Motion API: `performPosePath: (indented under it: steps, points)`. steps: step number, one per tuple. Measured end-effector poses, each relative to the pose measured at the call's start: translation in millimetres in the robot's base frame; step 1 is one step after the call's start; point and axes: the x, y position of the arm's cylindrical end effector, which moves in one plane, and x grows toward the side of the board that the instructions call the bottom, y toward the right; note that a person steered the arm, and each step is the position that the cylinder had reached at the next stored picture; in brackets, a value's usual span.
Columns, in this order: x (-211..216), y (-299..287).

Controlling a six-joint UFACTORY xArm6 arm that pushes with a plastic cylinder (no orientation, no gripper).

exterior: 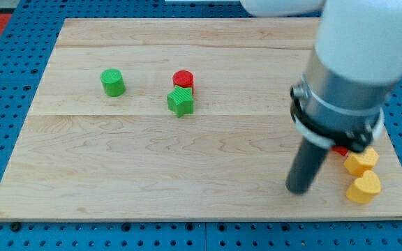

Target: Place your arm to the left of the blue cube

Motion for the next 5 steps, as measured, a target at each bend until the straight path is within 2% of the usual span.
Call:
performPosePath:
  steps: [1,2,3,5]
  points:
    - [7,17]
    - [3,-12]
    - [-24,-22]
    - [-142,-26]
